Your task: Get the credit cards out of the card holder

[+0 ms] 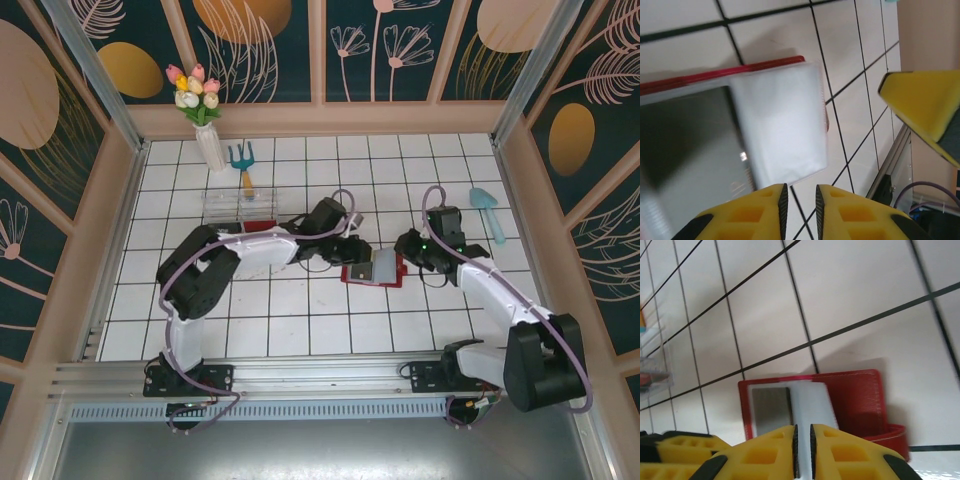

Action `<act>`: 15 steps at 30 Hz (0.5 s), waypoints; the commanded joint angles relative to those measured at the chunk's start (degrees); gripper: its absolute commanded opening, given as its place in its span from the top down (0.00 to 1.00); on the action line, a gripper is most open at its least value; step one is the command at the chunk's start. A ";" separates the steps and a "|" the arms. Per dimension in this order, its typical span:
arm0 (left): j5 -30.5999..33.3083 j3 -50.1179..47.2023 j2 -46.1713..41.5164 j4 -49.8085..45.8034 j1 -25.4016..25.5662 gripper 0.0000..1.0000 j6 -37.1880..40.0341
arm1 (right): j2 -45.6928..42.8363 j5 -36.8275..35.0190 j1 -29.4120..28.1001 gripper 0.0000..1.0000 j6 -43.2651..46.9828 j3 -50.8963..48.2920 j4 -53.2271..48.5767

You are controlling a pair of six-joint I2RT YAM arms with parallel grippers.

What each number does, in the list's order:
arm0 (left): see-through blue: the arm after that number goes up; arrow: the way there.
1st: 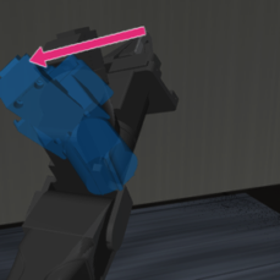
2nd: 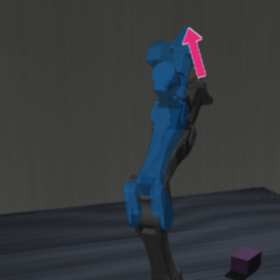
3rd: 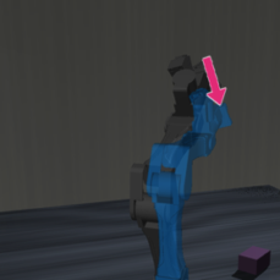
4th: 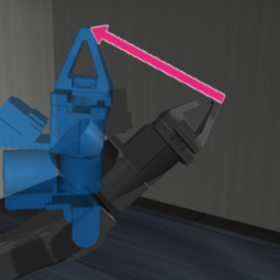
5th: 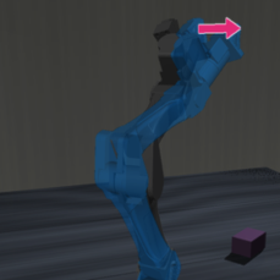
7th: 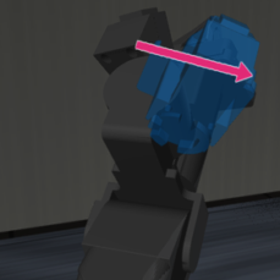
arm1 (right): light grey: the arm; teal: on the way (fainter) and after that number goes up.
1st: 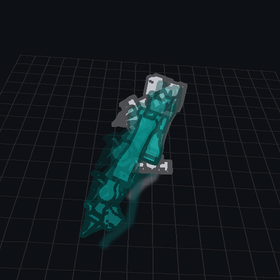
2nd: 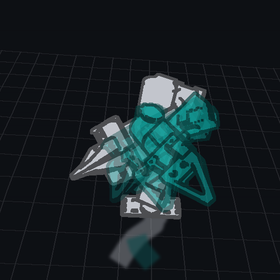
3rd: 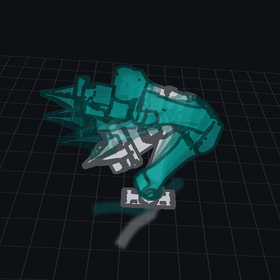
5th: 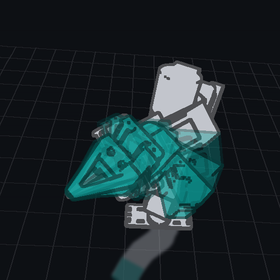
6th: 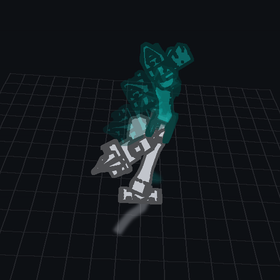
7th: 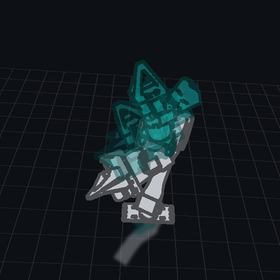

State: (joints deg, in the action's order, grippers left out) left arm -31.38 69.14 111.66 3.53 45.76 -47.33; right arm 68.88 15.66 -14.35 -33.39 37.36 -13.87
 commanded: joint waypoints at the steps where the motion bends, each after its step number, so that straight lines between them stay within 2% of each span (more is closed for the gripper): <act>1: 3.65 -3.46 -3.39 -2.02 -2.43 0.80 1.89 | 3.42 5.50 -2.56 0.83 0.38 3.58 3.30; 4: 4.66 -3.28 -2.32 -3.45 -3.05 0.90 2.37 | 7.21 8.78 -4.56 0.82 -0.65 3.93 5.71; 8: 4.83 -1.63 0.59 -2.96 -3.05 0.98 1.59 | 11.93 13.03 -4.38 0.80 -2.12 2.14 9.38; 15: 3.51 -0.55 3.51 -2.02 -3.09 0.97 0.66 | 15.58 19.04 -1.01 0.79 -1.20 -1.89 13.30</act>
State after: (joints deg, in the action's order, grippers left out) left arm -27.57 67.18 114.10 1.80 42.54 -46.35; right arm 83.64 30.20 -16.58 -34.68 37.21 -3.68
